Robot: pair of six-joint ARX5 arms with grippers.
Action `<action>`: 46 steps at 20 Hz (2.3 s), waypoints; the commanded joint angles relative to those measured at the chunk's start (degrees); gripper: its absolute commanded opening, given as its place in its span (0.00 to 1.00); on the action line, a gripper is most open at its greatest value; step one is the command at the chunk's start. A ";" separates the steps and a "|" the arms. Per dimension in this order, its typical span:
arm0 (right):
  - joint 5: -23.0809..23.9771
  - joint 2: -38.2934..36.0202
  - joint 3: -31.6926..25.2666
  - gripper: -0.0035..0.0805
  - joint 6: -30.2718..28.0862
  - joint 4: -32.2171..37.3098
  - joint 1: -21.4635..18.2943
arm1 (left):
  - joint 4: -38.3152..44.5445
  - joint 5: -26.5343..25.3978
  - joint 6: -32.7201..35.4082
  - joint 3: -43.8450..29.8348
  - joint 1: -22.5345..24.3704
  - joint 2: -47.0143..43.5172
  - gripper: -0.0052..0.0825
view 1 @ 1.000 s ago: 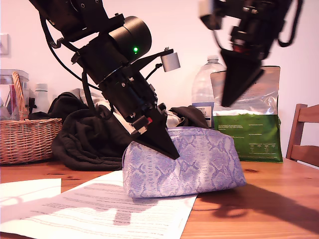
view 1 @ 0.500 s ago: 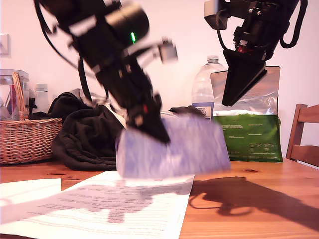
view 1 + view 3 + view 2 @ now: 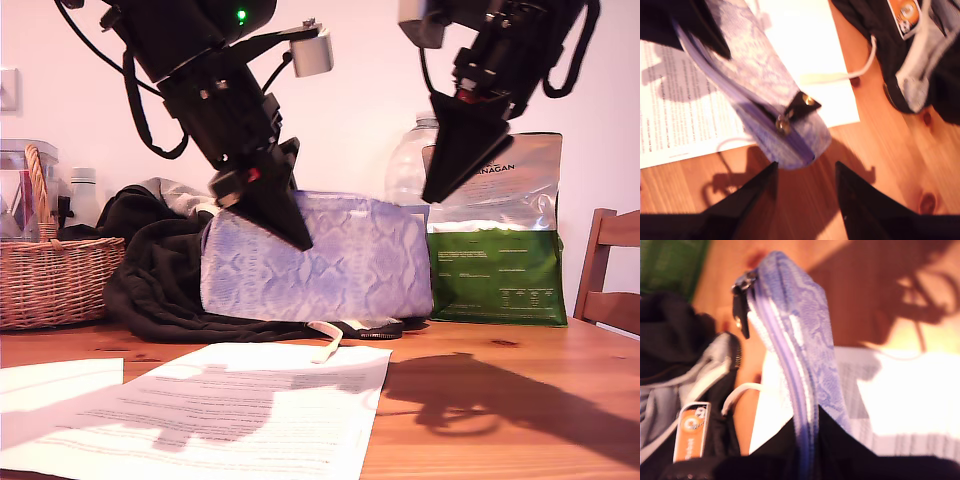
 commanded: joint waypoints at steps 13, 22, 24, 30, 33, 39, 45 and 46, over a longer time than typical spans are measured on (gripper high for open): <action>-7.78 -0.17 0.68 0.33 -3.65 -2.54 4.59 | 0.04 1.25 6.01 -0.48 -0.22 -8.46 0.04; -2.73 -0.15 0.68 0.03 -3.52 -0.68 5.88 | -0.33 1.86 1.84 -0.48 -0.20 -9.92 0.13; 2.01 -0.15 0.68 0.03 -3.52 0.92 5.88 | -0.63 1.49 0.66 -0.48 -0.17 -10.34 0.31; 7.74 -0.17 0.68 0.03 -7.13 5.44 5.90 | 0.66 3.93 -9.94 -0.48 0.37 -13.79 0.40; 7.74 -0.17 0.68 0.03 -12.17 7.34 7.21 | 1.66 7.96 -16.22 -0.48 4.33 -13.94 0.39; 12.20 -0.55 0.68 0.03 -29.33 19.19 11.32 | 6.34 10.10 -28.81 -0.48 14.16 -13.92 0.38; 10.56 -3.54 0.68 0.03 -38.49 29.22 16.63 | 7.02 15.32 -28.96 -0.48 20.85 -13.92 0.38; 9.81 -4.31 0.68 0.03 -40.68 30.18 17.27 | 7.98 16.96 -29.00 -0.48 21.35 -13.92 0.38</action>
